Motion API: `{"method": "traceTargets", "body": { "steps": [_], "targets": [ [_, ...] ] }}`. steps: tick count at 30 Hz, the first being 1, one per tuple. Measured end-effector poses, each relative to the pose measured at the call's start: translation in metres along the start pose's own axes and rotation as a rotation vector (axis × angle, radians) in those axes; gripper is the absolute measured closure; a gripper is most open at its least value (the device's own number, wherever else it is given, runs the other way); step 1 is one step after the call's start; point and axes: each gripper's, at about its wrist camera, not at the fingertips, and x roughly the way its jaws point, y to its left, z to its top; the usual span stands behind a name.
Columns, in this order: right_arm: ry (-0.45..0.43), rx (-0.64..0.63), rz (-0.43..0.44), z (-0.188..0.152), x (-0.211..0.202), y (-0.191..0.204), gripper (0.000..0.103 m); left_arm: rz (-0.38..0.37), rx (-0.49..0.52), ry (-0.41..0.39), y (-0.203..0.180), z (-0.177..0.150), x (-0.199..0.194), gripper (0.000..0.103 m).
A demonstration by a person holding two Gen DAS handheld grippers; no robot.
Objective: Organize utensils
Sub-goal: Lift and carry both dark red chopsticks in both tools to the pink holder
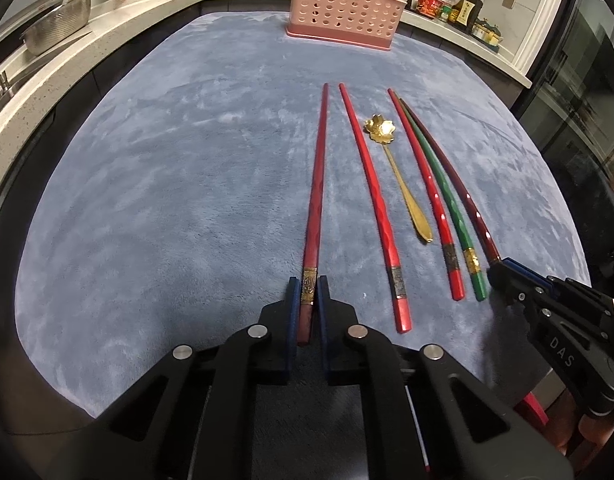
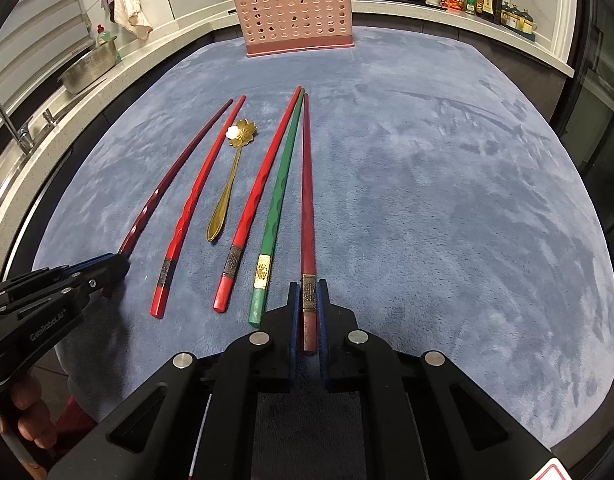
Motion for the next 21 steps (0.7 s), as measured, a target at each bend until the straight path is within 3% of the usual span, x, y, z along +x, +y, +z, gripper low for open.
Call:
{"method": "traceTargets", "body": {
  "steps": [10, 21],
  "targets": [
    [-0.058, 0.031, 0.020, 0.012, -0.027, -0.008, 0.095, -0.024, -0.014, -0.063, -0.002, 0.011, -0.033, 0.096],
    [-0.174, 0.047, 0.039, 0.045, -0.067, -0.015, 0.096, -0.043, -0.016, -0.186, -0.003, 0.048, -0.079, 0.096]
  ]
}}
